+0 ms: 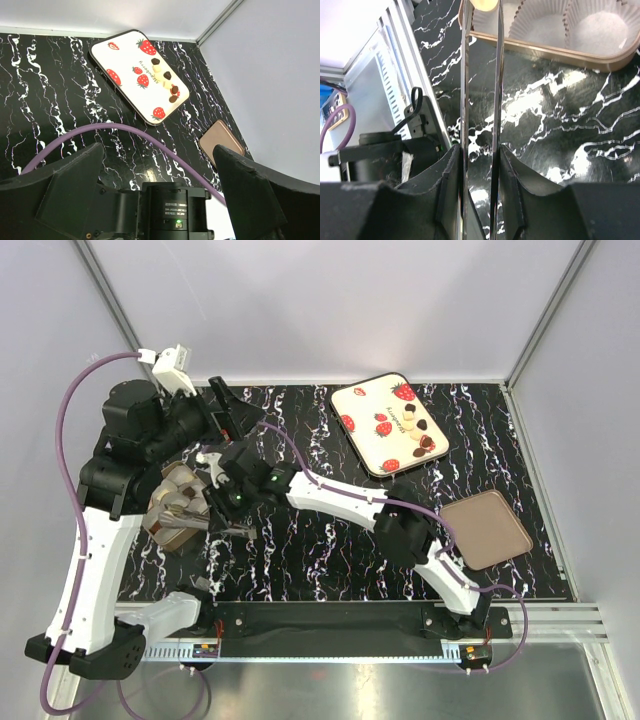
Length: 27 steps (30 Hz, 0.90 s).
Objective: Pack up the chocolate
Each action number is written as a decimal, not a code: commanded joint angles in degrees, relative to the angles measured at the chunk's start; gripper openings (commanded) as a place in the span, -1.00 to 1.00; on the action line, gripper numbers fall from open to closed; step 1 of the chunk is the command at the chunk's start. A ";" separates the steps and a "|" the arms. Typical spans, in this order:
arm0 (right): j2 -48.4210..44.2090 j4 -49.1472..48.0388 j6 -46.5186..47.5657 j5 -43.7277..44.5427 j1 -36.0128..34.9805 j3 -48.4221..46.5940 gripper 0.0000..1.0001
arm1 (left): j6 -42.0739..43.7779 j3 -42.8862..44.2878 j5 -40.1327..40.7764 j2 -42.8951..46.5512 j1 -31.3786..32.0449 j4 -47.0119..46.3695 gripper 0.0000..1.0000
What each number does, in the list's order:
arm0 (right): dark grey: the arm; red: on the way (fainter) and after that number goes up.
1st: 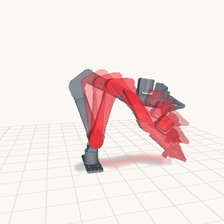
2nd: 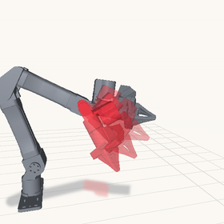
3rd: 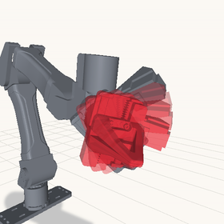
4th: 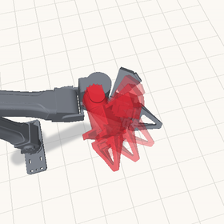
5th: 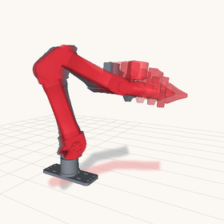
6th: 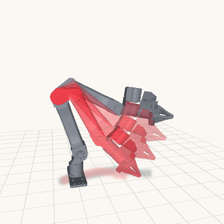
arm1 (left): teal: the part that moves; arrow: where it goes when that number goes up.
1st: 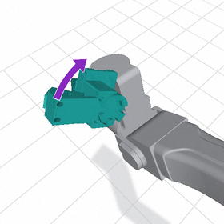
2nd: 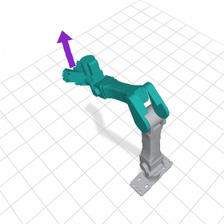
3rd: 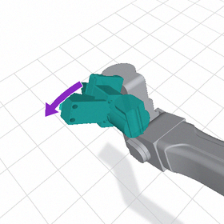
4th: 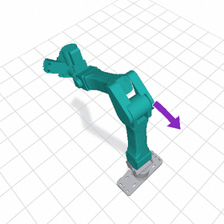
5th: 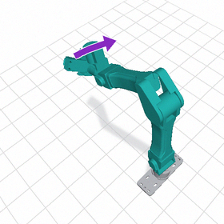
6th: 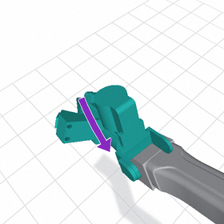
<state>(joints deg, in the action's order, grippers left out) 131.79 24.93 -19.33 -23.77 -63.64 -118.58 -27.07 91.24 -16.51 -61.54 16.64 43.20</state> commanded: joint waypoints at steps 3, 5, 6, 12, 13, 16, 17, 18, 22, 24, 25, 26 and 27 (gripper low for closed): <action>2.42 -2.16 -0.44 -3.12 -0.35 -5.16 -0.31 | -0.35 -0.27 -1.86 1.07 -0.12 -2.68 0.98; 3.38 -2.08 -0.53 -3.65 -0.43 -5.60 -0.32 | -0.35 -0.54 -1.94 1.07 -0.12 -2.95 0.98; 3.56 -1.99 -0.79 -3.83 -0.52 -5.95 -0.32 | -0.35 -0.63 -1.94 0.98 -0.12 -2.95 0.98; 3.65 -2.95 -1.15 -4.44 -0.87 -4.82 -0.31 | -0.35 -1.59 -1.77 1.16 -0.12 -3.47 0.98; 3.65 -3.22 -1.41 -4.62 -0.88 -4.55 -0.31 | -0.44 -1.59 -1.94 1.07 -0.12 -3.65 0.98; 3.83 -3.57 -1.76 -5.06 -1.14 -4.29 -0.29 | -0.61 -2.03 -1.94 1.07 -0.12 -3.91 0.98; 4.00 -3.66 -1.94 -4.97 -1.05 -4.37 -0.27 | -0.70 -2.03 -1.94 1.07 -0.12 -4.00 0.98; 4.09 -3.75 -2.02 -4.97 -1.05 -4.37 -0.26 | -0.70 -2.12 -1.94 1.07 -0.12 -4.09 0.98; 4.62 -3.75 -2.11 -5.15 -1.14 -4.72 -0.24 | -0.97 -2.30 -1.94 1.07 -0.12 -4.26 0.98; 4.88 -3.75 -2.38 -5.23 -1.14 -4.81 -0.24 | -0.88 -2.47 -1.94 1.07 -0.12 -4.35 0.98; 5.06 -3.66 -2.29 -5.41 -1.14 -4.90 -0.23 | -0.88 -2.56 -1.86 1.07 -0.12 -4.27 0.98; 5.23 -3.66 -2.46 -5.41 -1.14 -5.08 -0.23 | -0.97 -2.47 -1.86 1.07 -0.12 -4.35 0.98; 5.24 -3.57 -2.46 -5.41 -1.14 -5.25 -0.23 | -0.97 -2.56 -1.86 1.07 -0.12 -4.35 0.98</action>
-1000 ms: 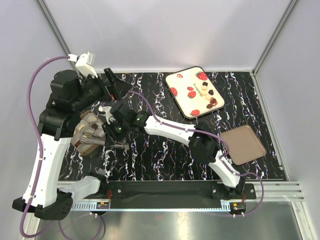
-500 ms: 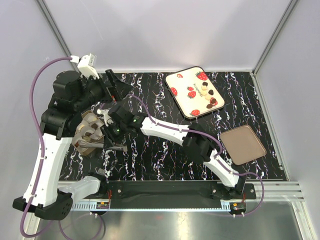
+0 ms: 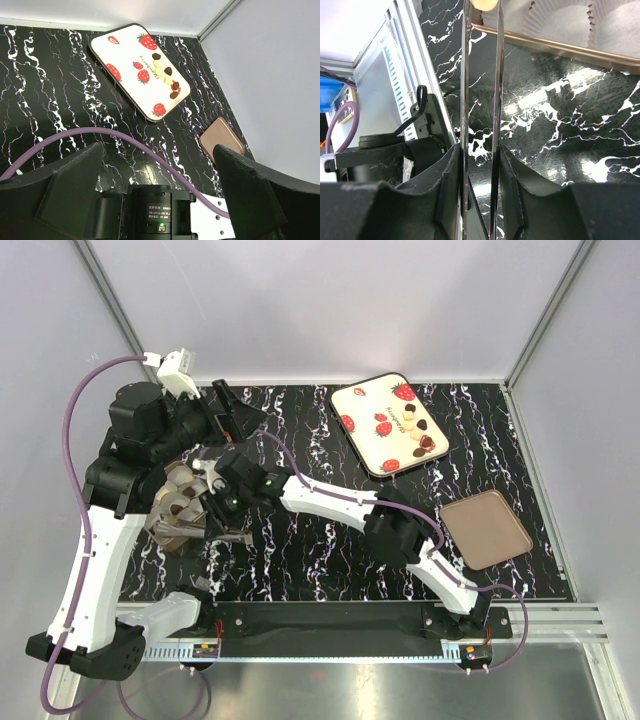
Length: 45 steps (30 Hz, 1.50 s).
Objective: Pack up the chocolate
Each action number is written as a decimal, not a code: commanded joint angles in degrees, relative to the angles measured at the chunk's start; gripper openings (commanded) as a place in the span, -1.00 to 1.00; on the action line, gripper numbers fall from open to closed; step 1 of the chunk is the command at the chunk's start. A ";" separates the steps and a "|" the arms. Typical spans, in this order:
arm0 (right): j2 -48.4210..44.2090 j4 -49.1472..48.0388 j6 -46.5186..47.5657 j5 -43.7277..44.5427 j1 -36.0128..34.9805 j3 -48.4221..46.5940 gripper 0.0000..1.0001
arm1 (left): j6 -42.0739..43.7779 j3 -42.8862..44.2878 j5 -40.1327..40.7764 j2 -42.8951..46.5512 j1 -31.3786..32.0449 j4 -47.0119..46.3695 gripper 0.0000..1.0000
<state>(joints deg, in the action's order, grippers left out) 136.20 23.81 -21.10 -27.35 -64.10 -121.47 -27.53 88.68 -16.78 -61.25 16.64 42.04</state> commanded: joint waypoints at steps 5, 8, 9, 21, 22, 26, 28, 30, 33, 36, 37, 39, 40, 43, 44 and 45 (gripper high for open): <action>1.26 -1.93 -0.61 -1.83 -0.68 -2.72 -0.21 | -0.68 0.00 -1.59 0.70 -0.12 -3.46 0.98; 0.91 -1.75 -0.26 -1.56 -0.68 -2.02 -0.20 | -0.60 0.00 -1.51 0.70 -0.12 -3.28 0.98; 0.91 -1.84 -0.34 -1.56 -0.68 -1.84 -0.19 | -0.60 0.08 -1.42 0.70 -0.12 -3.37 0.98; 0.20 -1.40 0.27 -0.33 -0.68 -1.66 -0.08 | -1.30 0.08 -1.51 0.43 -0.12 -3.99 0.98; 0.12 -1.58 0.36 -0.33 -0.77 -1.75 -0.08 | -1.30 0.08 -1.42 0.43 -0.12 -3.99 0.98; 0.12 -1.31 0.45 -0.33 -0.68 -1.93 -0.08 | -1.39 0.00 -1.42 0.43 -0.12 -3.99 0.98; 0.12 -1.31 0.54 -0.24 -0.68 -2.10 -0.08 | -1.48 -0.09 -1.42 0.35 -0.12 -4.07 0.98; 0.12 -0.96 0.89 -0.24 -0.68 -2.28 -0.07 | -1.56 0.08 -1.51 0.26 -0.12 -4.07 0.98; 0.20 -0.61 1.06 0.02 -0.68 -2.72 -0.07 | -1.56 0.26 -1.59 0.17 -0.12 -4.07 0.98; 0.20 -0.26 1.15 0.19 -0.68 -3.16 -0.06 | -1.56 0.52 -1.51 0.08 -0.12 -4.07 0.98; 0.29 -0.17 1.24 0.20 -0.77 -3.33 -0.05 | -1.56 0.52 -1.51 0.17 -0.12 -4.07 0.98; 0.21 0.01 1.33 0.20 -0.68 -3.42 -0.05 | -1.56 0.44 -1.59 0.08 -0.12 -4.07 0.98; 0.20 0.09 1.50 0.28 -0.68 -3.34 -0.04 | -1.56 0.52 -1.51 0.08 -0.12 -4.07 0.98; 0.12 0.09 1.59 0.55 -0.77 -3.42 -0.04 | -1.48 0.52 -1.51 -0.09 -0.12 -4.07 0.98; -0.06 0.01 1.77 0.63 -0.68 -3.42 -0.04 | -1.39 0.61 -1.51 -0.27 -0.03 -3.99 0.98; -0.32 0.01 2.03 1.24 -0.68 -3.42 -0.05 | -1.04 1.22 -1.51 -0.27 -0.12 -3.55 0.98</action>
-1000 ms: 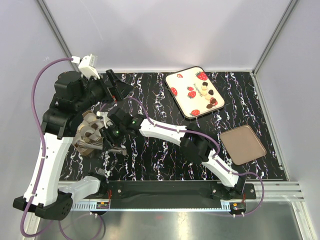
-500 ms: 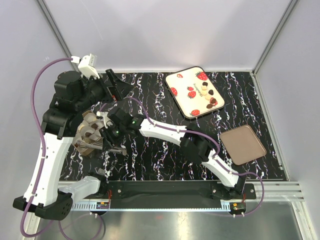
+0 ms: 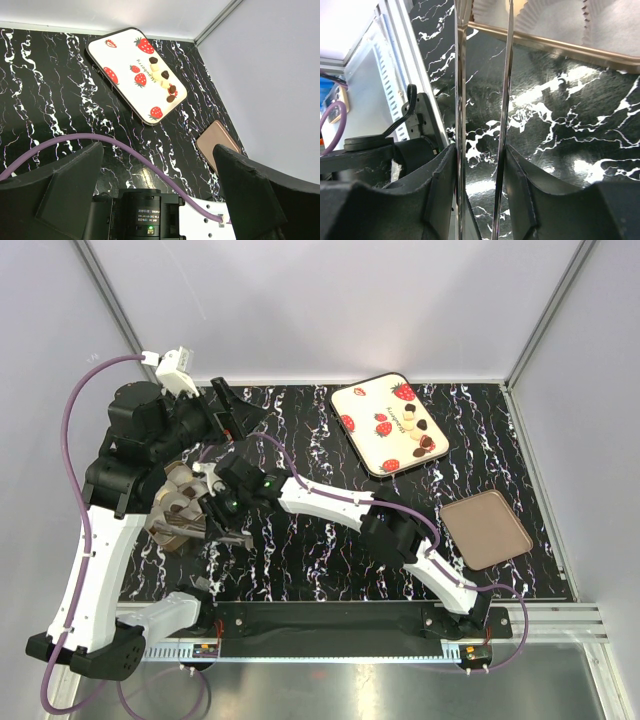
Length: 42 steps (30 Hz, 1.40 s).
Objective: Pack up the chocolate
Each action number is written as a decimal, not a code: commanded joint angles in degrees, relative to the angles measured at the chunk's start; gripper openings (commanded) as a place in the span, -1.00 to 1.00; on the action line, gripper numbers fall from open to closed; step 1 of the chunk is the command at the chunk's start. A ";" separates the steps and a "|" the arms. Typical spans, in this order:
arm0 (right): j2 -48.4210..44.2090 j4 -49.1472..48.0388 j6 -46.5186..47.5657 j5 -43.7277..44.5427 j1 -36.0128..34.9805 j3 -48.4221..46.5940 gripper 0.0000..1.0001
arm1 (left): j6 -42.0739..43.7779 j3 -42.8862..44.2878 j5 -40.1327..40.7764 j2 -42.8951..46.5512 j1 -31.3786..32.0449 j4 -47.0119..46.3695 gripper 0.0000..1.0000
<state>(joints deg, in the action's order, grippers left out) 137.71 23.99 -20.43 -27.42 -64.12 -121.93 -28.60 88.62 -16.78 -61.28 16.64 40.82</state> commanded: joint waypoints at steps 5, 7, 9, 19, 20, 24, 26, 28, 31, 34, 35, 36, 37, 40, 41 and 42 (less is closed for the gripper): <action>-5.34 -2.62 1.88 3.07 0.48 -1.47 -0.05 | 1.70 4.72 0.16 -0.86 -0.12 0.57 0.98; -7.62 -5.60 1.18 3.07 1.36 0.80 -0.06 | 2.14 6.03 0.60 -0.69 -0.12 1.19 0.98; -9.90 -6.84 1.09 3.77 2.59 2.13 -0.07 | 2.41 6.91 1.21 -0.34 -0.12 2.07 0.98; -27.03 -16.79 0.48 6.93 10.85 21.18 -0.08 | 4.08 8.06 4.03 1.68 -0.12 5.85 0.98; -28.27 -16.43 0.56 7.64 11.99 22.34 -0.10 | 4.17 7.89 4.21 2.03 -0.12 5.94 0.98; -36.08 -13.71 1.61 14.11 17.09 29.89 -0.10 | 4.52 4.91 5.79 3.62 -0.12 5.85 0.98; -38.38 -8.98 3.80 21.48 20.42 31.13 -0.10 | 4.69 1.93 5.35 4.67 -0.12 5.33 0.98; -40.93 -2.91 5.65 26.60 23.93 31.66 -0.09 | 4.87 -1.06 4.91 5.72 -0.12 4.28 0.98; -43.57 2.36 7.15 33.21 27.81 33.15 -0.08 | 5.13 -6.87 6.22 7.66 -0.12 3.48 0.98; -44.02 6.24 6.54 36.20 34.57 34.12 -0.08 | 5.31 -11.62 6.76 8.89 -0.12 1.55 0.98; -43.58 7.38 6.45 38.30 37.37 34.21 -0.07 | 5.48 -13.28 6.93 9.07 -0.12 1.37 0.98; -42.88 9.39 6.02 39.10 38.96 33.78 -0.07 | 5.57 -13.82 6.93 8.89 -0.12 1.37 0.98; -42.35 10.11 5.92 39.54 40.20 33.69 -0.07 | 5.66 -14.17 7.11 8.63 -0.12 1.54 0.98; -40.77 10.38 6.19 39.46 44.51 33.69 -0.07 | 6.01 -14.70 7.28 8.02 -0.12 1.55 0.98; -40.33 10.38 6.19 38.16 45.65 33.60 -0.07 | 6.10 -14.79 7.37 7.93 -0.12 1.55 0.98; -38.85 10.81 5.84 37.79 47.40 32.82 -0.07 | 6.10 -14.88 7.20 7.93 -0.12 1.46 0.98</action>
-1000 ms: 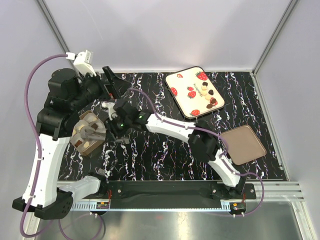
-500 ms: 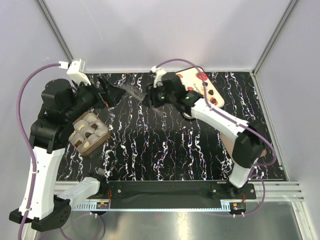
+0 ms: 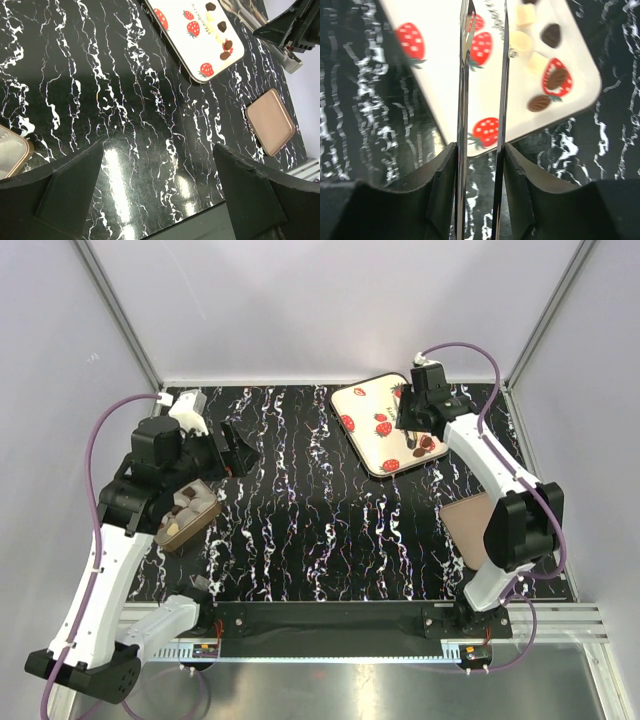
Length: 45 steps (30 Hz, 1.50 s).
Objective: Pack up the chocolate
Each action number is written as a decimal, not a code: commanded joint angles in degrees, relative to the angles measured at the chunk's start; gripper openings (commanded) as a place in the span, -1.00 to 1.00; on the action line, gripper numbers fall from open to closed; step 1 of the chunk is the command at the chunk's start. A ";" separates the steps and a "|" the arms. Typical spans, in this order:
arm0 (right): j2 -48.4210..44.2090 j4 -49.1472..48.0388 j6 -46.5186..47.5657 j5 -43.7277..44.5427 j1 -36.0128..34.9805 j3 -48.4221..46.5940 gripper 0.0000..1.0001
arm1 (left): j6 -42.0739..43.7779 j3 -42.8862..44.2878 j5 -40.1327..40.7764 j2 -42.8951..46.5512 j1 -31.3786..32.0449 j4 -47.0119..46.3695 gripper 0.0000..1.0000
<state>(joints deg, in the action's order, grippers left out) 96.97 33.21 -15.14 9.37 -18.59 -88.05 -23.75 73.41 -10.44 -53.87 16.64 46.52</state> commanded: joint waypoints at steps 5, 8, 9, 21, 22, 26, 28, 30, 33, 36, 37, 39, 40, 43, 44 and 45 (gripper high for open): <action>5.24 2.56 0.81 -1.45 4.96 -3.35 -0.07 | 1.60 -1.07 1.29 0.69 -0.12 -4.86 0.98; 6.83 2.56 1.25 -1.72 6.46 -3.71 -0.07 | 1.51 -1.25 1.30 0.17 -0.12 -4.86 0.98; 7.53 2.47 1.68 -1.81 6.81 -3.79 -0.07 | 1.51 -1.16 1.30 0.17 -0.12 -4.95 0.98; 12.54 -0.78 2.39 -7.25 9.71 -4.85 -0.07 | 1.34 0.51 1.30 -1.42 -0.03 -5.39 0.98; 12.80 -0.95 2.48 -7.78 9.89 -5.11 -0.07 | 1.34 0.42 1.30 -1.50 -0.12 -5.39 0.98; 14.91 -0.78 2.57 -8.49 10.24 -7.30 -0.07 | 1.34 0.42 1.47 -2.03 -0.12 -5.57 0.98; 15.70 -0.52 2.48 -8.84 10.50 -8.01 -0.07 | 1.34 0.60 1.56 -2.47 -0.12 -5.48 0.98; 16.67 -0.08 2.57 -9.28 10.59 -9.06 -0.07 | 1.42 0.77 1.56 -2.56 -0.12 -5.65 0.98; 17.46 0.27 2.48 -9.28 10.77 -9.77 -0.07 | 1.42 0.95 1.73 -2.91 -0.12 -5.74 0.98; 17.99 0.63 2.48 -9.19 11.03 -10.47 -0.07 | 1.51 1.04 1.74 -3.26 -0.12 -5.74 0.98; 18.08 0.71 2.39 -9.19 11.12 -10.56 -0.07 | 1.51 0.95 1.82 -3.44 -0.12 -5.92 0.98; 18.52 0.63 2.30 -9.19 11.21 -10.91 -0.07 | 1.51 0.86 1.82 -3.61 -0.12 -6.09 0.98; 18.78 0.63 2.30 -9.19 11.29 -11.00 -0.07 | 1.51 0.86 1.74 -3.79 -0.12 -6.18 0.98; 19.57 0.80 2.30 -10.67 11.47 -11.79 -0.06 | 1.51 0.95 1.65 -4.05 -0.12 -6.27 0.98; 19.84 0.80 2.13 -10.77 11.38 -11.97 -0.06 | 1.51 0.95 1.73 -4.14 -0.12 -6.18 0.98; 20.10 0.80 2.13 -10.86 11.47 -12.14 -0.06 | 1.51 1.04 1.65 -4.14 -0.12 -6.35 0.98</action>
<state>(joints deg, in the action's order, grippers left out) 116.53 34.59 -13.28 0.10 -7.53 -97.34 -23.31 72.27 -9.69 -57.84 16.64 43.16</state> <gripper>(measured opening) 0.471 0.988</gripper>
